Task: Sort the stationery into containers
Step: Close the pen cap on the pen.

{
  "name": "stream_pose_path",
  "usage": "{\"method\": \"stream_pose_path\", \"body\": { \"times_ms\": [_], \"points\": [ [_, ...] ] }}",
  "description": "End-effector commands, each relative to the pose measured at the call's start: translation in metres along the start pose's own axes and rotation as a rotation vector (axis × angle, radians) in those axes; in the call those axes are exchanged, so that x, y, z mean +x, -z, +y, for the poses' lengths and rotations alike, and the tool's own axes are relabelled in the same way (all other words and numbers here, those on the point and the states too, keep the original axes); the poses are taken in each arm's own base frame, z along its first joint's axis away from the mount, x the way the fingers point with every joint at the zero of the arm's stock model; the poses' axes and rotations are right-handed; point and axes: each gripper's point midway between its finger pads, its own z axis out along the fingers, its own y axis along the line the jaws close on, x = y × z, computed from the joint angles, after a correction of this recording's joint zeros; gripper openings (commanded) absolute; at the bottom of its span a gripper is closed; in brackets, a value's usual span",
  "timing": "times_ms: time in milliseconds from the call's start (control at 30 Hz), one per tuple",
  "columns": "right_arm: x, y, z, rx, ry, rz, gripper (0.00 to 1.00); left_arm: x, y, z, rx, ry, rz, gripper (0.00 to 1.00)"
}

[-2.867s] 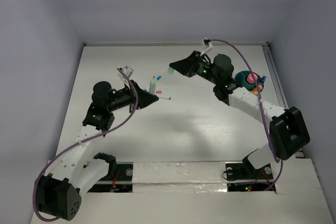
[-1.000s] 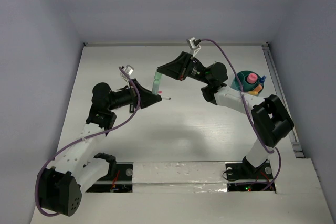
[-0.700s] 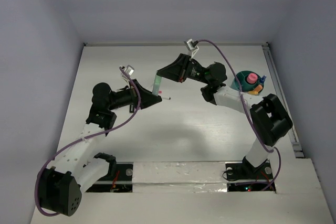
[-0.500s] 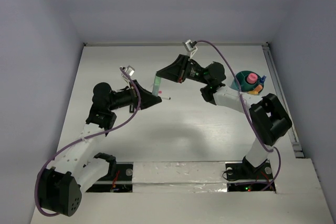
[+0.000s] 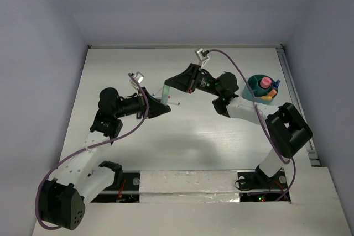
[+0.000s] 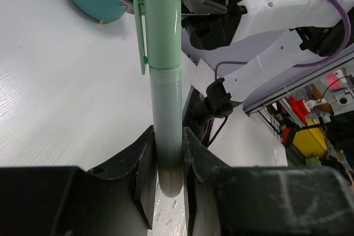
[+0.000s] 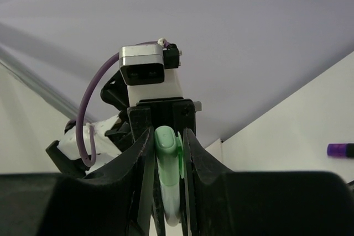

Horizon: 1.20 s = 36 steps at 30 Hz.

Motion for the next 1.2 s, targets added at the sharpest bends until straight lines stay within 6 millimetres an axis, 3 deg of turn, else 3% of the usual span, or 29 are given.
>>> {"method": "stream_pose_path", "body": {
  "times_ms": [0, 67, 267, 433, 700, 900, 1167],
  "points": [
    [0.051, 0.001, 0.017, -0.045, 0.034, 0.145, 0.00, -0.033, 0.001, -0.020, 0.032, -0.149, -0.117, 0.00],
    [0.058, 0.001, 0.016, -0.027, 0.043, 0.163, 0.00, -0.035, 0.001, -0.020, 0.029, -0.150, -0.119, 0.00],
    [0.106, 0.002, 0.001, 0.130, 0.099, 0.280, 0.00, -0.058, 0.001, -0.039, 0.049, -0.200, -0.158, 0.00],
    [0.142, 0.032, -0.020, 0.244, 0.097, 0.324, 0.00, -0.075, 0.000, -0.053, 0.073, -0.227, -0.188, 0.00],
    [0.184, 0.072, -0.033, 0.304, 0.032, 0.386, 0.00, -0.093, -0.001, -0.065, 0.076, -0.251, -0.205, 0.00],
    [0.203, 0.083, -0.029, 0.285, 0.006, 0.438, 0.00, -0.099, -0.004, -0.065, 0.075, -0.244, -0.203, 0.00],
    [0.229, 0.086, -0.004, 0.194, -0.051, 0.549, 0.00, -0.103, -0.009, -0.059, 0.072, -0.238, -0.196, 0.00]
  ]
}}
